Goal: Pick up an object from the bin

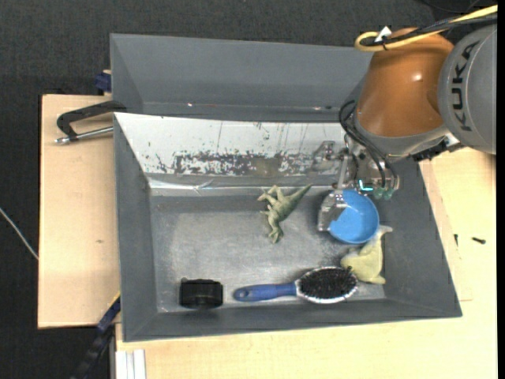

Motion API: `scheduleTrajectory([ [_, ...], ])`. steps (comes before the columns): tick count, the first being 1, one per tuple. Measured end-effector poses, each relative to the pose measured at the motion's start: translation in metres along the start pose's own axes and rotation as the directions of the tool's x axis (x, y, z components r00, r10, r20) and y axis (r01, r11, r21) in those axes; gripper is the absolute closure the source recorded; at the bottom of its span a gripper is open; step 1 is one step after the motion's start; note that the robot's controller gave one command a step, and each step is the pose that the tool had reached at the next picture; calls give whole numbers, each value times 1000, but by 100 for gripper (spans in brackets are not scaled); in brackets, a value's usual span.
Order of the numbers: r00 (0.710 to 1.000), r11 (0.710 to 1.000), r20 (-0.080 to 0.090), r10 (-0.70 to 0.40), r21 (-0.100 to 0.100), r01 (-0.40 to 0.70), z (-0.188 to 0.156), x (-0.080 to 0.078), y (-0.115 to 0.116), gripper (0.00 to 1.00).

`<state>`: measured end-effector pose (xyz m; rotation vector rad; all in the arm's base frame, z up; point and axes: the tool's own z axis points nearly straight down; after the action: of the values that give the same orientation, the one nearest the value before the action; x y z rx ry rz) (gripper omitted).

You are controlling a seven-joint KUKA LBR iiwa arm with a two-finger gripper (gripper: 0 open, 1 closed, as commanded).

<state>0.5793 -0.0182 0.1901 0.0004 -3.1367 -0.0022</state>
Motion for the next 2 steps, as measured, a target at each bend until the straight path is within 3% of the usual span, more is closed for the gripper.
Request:
scheduleTrajectory([
  [1, 988, 988, 19, -153, 5, 153, 117, -25, 33, 0],
  [2, 988, 988, 19, -153, 6, 153, 115, -25, 32, 100],
])
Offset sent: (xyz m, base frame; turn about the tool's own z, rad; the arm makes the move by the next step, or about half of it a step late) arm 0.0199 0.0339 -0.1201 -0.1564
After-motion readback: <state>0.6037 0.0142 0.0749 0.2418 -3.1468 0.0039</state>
